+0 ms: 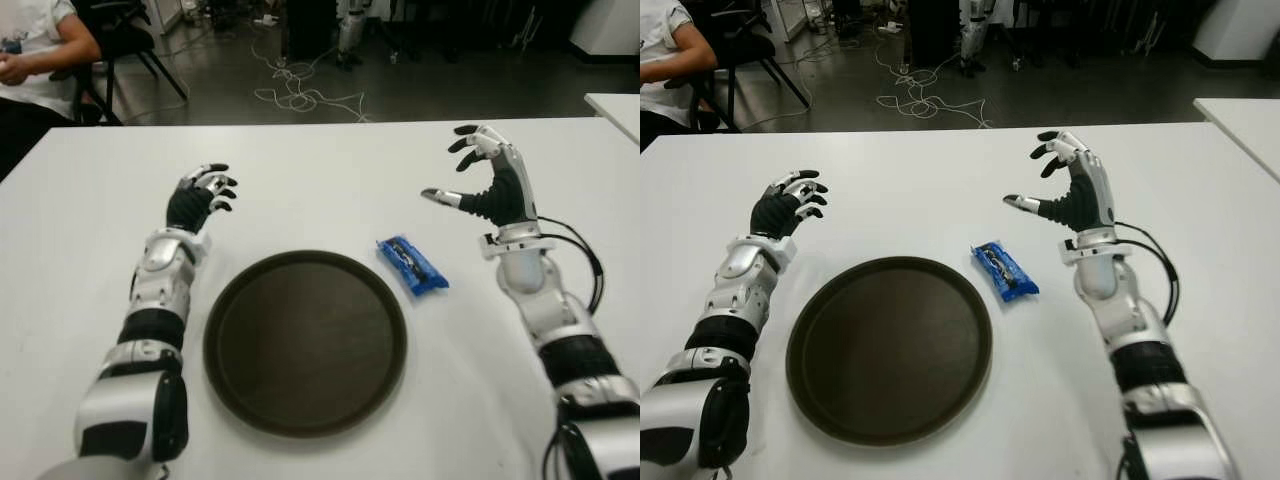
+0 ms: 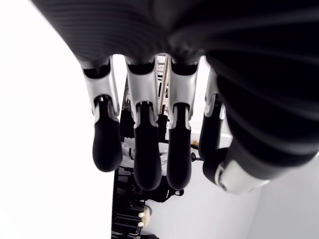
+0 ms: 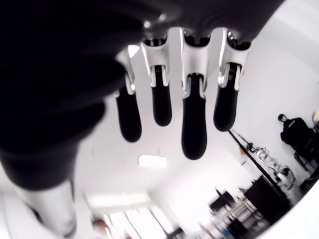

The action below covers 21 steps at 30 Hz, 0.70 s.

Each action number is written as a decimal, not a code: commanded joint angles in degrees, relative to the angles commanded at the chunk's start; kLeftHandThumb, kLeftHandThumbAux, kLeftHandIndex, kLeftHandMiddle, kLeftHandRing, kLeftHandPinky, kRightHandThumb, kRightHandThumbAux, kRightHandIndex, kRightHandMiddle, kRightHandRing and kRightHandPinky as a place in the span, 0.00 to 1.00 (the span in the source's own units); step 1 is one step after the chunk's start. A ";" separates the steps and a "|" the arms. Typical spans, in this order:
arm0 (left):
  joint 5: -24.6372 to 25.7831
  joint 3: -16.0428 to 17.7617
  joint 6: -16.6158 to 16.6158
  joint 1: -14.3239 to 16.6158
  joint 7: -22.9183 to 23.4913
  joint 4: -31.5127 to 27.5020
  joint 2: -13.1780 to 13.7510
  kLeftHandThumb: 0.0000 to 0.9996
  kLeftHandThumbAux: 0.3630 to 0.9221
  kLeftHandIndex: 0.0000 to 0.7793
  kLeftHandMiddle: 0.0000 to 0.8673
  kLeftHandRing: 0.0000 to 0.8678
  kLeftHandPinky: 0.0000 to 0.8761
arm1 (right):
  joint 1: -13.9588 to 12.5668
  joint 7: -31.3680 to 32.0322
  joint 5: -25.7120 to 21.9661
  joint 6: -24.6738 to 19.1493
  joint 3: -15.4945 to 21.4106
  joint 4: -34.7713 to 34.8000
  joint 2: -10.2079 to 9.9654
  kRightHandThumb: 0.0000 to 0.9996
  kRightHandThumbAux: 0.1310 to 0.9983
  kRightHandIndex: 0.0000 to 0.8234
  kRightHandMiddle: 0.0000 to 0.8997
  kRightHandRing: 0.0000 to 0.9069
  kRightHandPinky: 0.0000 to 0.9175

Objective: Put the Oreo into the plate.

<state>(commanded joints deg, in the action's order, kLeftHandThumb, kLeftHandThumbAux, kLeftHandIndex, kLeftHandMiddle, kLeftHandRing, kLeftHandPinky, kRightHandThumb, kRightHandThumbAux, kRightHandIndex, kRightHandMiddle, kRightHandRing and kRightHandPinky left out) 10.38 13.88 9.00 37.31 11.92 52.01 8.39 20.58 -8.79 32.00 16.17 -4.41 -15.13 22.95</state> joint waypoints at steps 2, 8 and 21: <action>0.04 0.02 -0.04 -0.05 0.07 -0.10 -0.01 0.82 0.58 0.45 0.59 0.61 0.67 | -1.97 4.50 0.96 -4.47 0.06 5.96 1.49 0.00 0.64 0.31 0.30 0.30 0.22; -0.38 -0.31 0.43 -0.41 0.10 -0.59 0.03 0.82 0.58 0.45 0.58 0.61 0.68 | -4.19 21.91 4.06 -13.30 -1.82 20.09 7.98 0.00 0.61 0.22 0.22 0.21 0.14; -2.70 -1.92 2.19 -0.58 -1.16 -0.66 0.26 0.83 0.56 0.51 0.56 0.60 0.68 | -6.18 36.54 3.39 -13.69 -5.34 26.53 14.21 0.00 0.61 0.14 0.14 0.11 0.06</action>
<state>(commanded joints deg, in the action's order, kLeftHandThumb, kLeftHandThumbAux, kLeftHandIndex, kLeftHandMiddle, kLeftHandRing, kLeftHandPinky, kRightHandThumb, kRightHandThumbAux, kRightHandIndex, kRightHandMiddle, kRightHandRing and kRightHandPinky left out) 7.68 11.95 11.19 36.73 10.76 51.35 8.65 14.40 27.75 35.39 2.47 -9.74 11.40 37.16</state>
